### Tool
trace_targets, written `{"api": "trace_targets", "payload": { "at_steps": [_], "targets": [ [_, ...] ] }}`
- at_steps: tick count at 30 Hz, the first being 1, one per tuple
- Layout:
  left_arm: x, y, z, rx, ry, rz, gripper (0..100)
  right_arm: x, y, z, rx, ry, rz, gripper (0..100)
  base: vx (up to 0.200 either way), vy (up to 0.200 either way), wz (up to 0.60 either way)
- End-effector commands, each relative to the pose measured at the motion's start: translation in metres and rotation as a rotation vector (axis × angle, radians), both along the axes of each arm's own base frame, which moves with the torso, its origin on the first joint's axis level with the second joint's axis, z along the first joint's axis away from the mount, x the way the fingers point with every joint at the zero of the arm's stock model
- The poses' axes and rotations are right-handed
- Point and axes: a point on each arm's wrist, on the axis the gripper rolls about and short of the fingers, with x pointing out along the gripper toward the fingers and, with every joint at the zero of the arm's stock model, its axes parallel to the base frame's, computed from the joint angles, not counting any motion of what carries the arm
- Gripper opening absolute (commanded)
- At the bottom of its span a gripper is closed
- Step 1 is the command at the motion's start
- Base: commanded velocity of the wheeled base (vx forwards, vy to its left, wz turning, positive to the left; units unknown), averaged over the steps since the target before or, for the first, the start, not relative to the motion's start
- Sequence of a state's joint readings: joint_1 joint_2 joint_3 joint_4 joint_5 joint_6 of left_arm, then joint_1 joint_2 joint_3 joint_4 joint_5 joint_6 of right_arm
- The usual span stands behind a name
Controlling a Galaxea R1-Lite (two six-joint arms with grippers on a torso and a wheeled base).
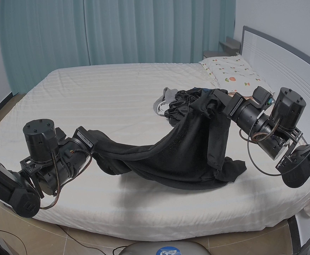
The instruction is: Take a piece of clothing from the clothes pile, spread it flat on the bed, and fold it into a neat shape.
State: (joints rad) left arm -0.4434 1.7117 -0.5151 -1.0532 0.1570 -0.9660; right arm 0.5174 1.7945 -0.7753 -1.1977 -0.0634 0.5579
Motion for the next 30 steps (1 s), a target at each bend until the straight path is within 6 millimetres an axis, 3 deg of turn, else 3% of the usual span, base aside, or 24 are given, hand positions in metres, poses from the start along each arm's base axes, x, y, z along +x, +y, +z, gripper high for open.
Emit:
{"api": "trace_targets", "payload": {
  "at_steps": [1, 5, 13, 30],
  "targets": [
    [-0.002, 0.002, 0.005, -0.009, -0.017, 0.003, 0, -0.004, 0.001, 0.007, 0.013, -0.022, 0.011, 0, 0.0, 0.2, 0.0],
    [-0.004, 0.005, 0.011, -0.014, -0.033, 0.01, 0, -0.004, 0.002, 0.016, 0.028, -0.05, 0.017, 0, 0.0, 0.2, 0.0],
    [-0.005, 0.007, 0.012, -0.016, -0.036, 0.015, 0, -0.002, 0.011, 0.003, 0.013, -0.019, 0.036, 0, 0.0, 0.2, 0.0],
    [-0.005, 0.012, 0.015, -0.011, -0.048, 0.032, 0, -0.001, 0.011, 0.006, 0.02, -0.029, 0.037, 0, 0.0, 0.2, 0.0]
  ]
}}
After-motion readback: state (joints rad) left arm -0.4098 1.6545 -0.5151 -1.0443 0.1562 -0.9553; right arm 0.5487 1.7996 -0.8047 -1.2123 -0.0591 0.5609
